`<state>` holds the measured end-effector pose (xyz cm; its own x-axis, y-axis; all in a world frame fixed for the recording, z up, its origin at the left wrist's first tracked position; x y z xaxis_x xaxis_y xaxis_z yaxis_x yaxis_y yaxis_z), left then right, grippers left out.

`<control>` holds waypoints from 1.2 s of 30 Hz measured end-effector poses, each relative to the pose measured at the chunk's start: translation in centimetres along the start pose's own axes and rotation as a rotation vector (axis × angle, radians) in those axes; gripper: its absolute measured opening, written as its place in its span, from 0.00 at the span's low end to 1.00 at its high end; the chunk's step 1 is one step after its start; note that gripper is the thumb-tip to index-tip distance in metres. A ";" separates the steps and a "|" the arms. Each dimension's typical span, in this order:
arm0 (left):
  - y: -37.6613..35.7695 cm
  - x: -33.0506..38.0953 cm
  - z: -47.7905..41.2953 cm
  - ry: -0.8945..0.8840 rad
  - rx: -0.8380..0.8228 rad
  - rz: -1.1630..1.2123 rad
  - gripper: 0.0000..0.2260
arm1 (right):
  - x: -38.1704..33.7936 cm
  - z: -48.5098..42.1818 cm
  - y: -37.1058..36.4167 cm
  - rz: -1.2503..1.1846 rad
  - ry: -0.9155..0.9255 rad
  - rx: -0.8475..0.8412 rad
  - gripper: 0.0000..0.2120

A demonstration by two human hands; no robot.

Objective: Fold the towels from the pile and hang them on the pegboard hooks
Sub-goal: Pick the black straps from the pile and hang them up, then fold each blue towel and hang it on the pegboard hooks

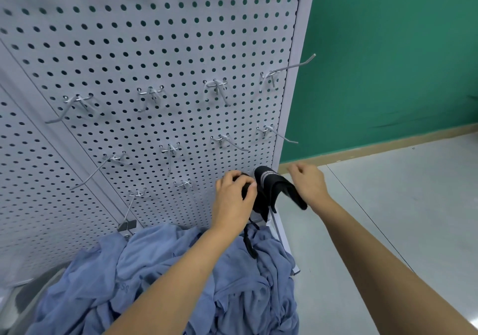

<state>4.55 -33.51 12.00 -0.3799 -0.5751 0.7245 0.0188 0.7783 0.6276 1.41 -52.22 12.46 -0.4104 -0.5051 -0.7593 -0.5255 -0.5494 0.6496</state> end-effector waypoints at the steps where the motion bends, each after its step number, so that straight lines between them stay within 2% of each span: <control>1: 0.0 0.1 0.1 0.032 0.020 0.010 0.10 | -1.2 0.4 -0.4 0.017 0.054 -0.046 0.12; 4: -0.1 0.4 0.3 0.046 0.063 0.015 0.09 | -2.4 1.2 -2.2 0.129 0.181 -0.151 0.15; 7: -0.5 0.4 0.1 -0.035 0.012 -0.067 0.08 | -1.0 1.2 -2.8 0.116 0.168 -0.192 0.19; 10: -0.1 0.6 -0.3 -0.028 -0.083 -0.076 0.09 | -0.4 2.1 -2.6 0.151 0.148 -0.241 0.24; 13: 2.0 1.7 0.0 -0.045 -0.156 -0.098 0.11 | -2.1 3.8 -0.4 0.229 0.248 -0.101 0.21; 15: 4.4 3.0 0.5 -0.088 -0.208 -0.138 0.09 | -4.3 5.8 1.3 0.290 0.340 -0.035 0.16; 17: 7.8 4.2 1.6 -0.124 -0.252 -0.209 0.08 | -7.0 8.7 2.2 0.312 0.418 -0.058 0.14; 21: 16.3 4.7 4.8 -0.097 -0.288 -0.260 0.09 | -11.9 15.8 1.3 0.312 0.524 -0.238 0.11; 26: 25.7 0.2 9.7 0.024 -0.201 -0.224 0.08 | -15.5 23.8 -1.2 0.284 0.609 -0.375 0.11; 29: 28.3 -4.5 12.4 0.130 -0.181 -0.189 0.07 | -15.7 26.5 -3.6 0.277 0.603 -0.435 0.10; 32: 28.2 -9.3 14.1 0.232 -0.191 -0.143 0.06 | -14.7 27.2 -7.0 0.281 0.570 -0.475 0.11; 36: 23.9 -14.6 14.6 0.315 -0.273 -0.111 0.03 | -12.0 26.0 -12.3 0.329 0.522 -0.548 0.13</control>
<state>-2.93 -2.80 12.27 -0.0928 -0.7336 0.6733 0.2535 0.6365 0.7284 -6.54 -22.07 12.54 -0.0092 -0.8670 -0.4982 0.0550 -0.4979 0.8655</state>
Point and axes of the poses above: each hand's wrist, its own z-axis away from the middle knuckle, its own y-axis out of the back of the hand, x = y × z, the point moved 5 cm from there along -z, towards the middle knuckle, and after that the axes turned 7 degrees about x, right-handed, at the moved point
